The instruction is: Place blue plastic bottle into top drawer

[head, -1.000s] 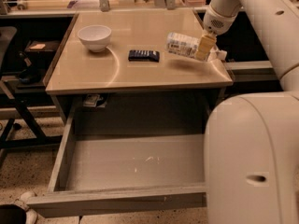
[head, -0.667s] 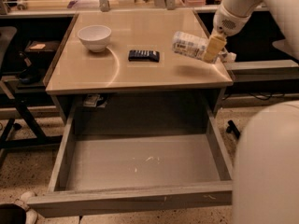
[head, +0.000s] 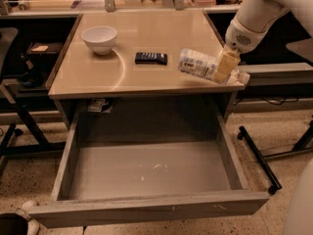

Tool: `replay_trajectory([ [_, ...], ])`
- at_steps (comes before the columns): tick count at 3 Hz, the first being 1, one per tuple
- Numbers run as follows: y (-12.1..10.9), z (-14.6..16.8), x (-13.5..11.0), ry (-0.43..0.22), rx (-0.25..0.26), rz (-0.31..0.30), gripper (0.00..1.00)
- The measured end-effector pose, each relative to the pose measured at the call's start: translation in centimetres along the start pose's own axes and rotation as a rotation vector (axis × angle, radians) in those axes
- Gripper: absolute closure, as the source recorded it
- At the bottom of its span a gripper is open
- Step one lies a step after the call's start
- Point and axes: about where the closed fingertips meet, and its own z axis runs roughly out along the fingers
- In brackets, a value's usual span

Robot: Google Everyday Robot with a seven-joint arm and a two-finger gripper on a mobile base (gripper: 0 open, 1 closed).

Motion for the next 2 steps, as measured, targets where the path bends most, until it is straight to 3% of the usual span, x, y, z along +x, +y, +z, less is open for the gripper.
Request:
replay_trajectory([
  [1, -0.3, -0.7, -0.4, 0.006, 0.015, -0.005, 1.00],
  [2, 2.6, -2.3, -0.6, 0.000, -0.011, -0.008, 1.00],
])
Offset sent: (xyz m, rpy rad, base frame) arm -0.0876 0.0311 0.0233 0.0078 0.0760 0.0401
